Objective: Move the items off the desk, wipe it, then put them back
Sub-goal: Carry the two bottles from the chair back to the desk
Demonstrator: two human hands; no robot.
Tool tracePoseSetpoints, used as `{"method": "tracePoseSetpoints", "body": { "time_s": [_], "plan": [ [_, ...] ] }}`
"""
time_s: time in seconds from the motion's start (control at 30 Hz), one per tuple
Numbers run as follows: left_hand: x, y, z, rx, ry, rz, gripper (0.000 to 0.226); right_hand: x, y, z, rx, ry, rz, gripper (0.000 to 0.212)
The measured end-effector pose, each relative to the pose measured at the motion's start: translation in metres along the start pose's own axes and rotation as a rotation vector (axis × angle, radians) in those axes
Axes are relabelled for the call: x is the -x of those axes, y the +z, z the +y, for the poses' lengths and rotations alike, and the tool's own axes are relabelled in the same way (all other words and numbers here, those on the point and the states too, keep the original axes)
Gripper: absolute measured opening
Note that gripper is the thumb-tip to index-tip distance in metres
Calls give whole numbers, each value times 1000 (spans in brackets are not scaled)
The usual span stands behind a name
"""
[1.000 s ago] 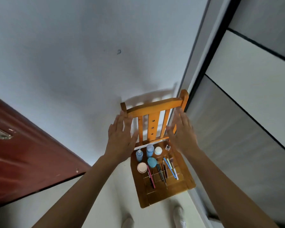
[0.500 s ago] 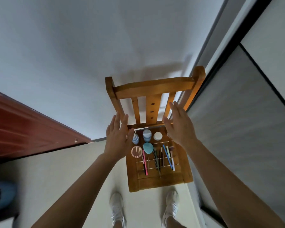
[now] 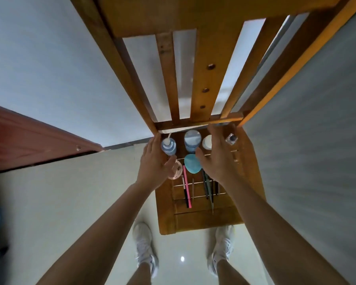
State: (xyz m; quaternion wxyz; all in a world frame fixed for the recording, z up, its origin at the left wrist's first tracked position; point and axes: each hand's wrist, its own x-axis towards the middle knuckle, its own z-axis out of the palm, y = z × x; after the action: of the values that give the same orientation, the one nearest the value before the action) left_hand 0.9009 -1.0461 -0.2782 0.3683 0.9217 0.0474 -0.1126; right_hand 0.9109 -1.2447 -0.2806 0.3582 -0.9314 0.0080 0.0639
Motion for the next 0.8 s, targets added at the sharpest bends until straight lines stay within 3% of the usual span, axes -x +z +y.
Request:
{"method": "tracePoseSetpoints", "body": {
  "time_s": [0.17,0.3,0.43,0.6,0.8],
  "plan": [
    [-15,42,-28,73,-81,98,54,-11,49,27,-35,14,93,86],
    [-22,50,-27,89,-105,217,40,-24,64,33,-97,-15,111,69],
    [-15,31,-11,136,-69,208,38,-23,54,16,-152,-16,94,60],
    [9,-36,29,130,13,240,47,-7,-8,-45,-195,-37,121,60],
    [73,-174,103,98,70,326,55,34,-128,-170,-155,-151,194,65]
  ]
}}
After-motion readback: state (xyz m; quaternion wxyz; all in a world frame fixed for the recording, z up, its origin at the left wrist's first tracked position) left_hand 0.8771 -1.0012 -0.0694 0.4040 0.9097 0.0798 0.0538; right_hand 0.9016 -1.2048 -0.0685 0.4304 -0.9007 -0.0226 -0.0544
